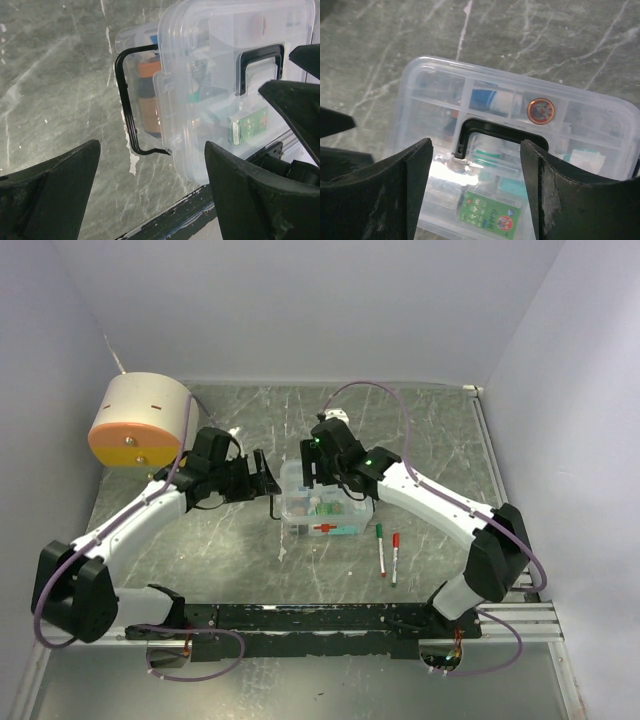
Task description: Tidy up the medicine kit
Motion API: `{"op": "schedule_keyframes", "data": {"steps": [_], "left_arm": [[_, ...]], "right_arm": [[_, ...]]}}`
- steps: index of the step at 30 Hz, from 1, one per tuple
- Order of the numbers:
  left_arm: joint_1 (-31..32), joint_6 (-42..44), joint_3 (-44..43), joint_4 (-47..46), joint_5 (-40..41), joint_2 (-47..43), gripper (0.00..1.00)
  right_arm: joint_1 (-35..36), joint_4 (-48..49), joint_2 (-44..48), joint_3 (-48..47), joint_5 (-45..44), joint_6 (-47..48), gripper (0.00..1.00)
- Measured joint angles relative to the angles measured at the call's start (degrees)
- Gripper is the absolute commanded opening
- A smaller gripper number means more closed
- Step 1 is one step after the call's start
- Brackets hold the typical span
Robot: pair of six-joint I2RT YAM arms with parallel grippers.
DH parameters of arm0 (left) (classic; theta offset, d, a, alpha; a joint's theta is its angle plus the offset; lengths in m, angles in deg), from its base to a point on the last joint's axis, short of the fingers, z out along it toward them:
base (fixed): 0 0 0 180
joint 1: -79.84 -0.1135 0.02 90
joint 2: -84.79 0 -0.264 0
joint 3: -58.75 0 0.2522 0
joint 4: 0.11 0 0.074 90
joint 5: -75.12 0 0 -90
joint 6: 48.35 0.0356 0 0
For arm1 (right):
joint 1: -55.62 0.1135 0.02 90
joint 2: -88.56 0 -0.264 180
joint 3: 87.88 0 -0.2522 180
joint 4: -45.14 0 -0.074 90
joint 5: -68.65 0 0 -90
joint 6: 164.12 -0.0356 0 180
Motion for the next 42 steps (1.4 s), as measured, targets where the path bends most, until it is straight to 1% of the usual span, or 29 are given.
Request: {"op": "schedule_keyframes", "data": {"steps": [4,9,15,19,26,32,36,42], "left_arm": [[0.0,-3.6,5.0,-4.0,2.2,-4.7,1.0],[0.0,-8.9,8.8,-9.5,2.3,-4.6,1.0],[0.0,-13.8,12.2,-17.3,0.1,-3.7,0.96],[0.0,-15.9,13.6,-21.9,-1.7,-1.7,0.96],[0.0,-20.8,18.6,-29.6,-2.9,-1.7,1.0],[0.0,-29.7,23.6,-36.6,-3.2,-2.3,1.0],[0.0,-33.1,24.4,-37.3,-3.2,-3.6,0.95],[0.0,-35.5,24.4,-37.5,-3.2,-6.3,0.86]], "right_arm": [[0.6,-2.6,-1.4,-0.9,-2.8,1.8,0.78],[0.7,-4.0,-2.4,-1.4,-6.0,6.1,0.81],[0.7,-4.3,-3.0,-2.1,-6.7,9.2,0.81],[0.7,-4.3,-3.0,-2.1,-6.5,9.4,0.81],[0.7,-4.3,-3.4,-2.1,-5.9,9.3,0.8],[0.7,-4.3,-3.5,-2.1,-6.6,8.8,0.79],[0.7,-4.3,-3.5,-2.1,-6.7,8.5,0.79],[0.7,-4.3,-3.5,-2.1,-7.0,7.6,0.79]]}}
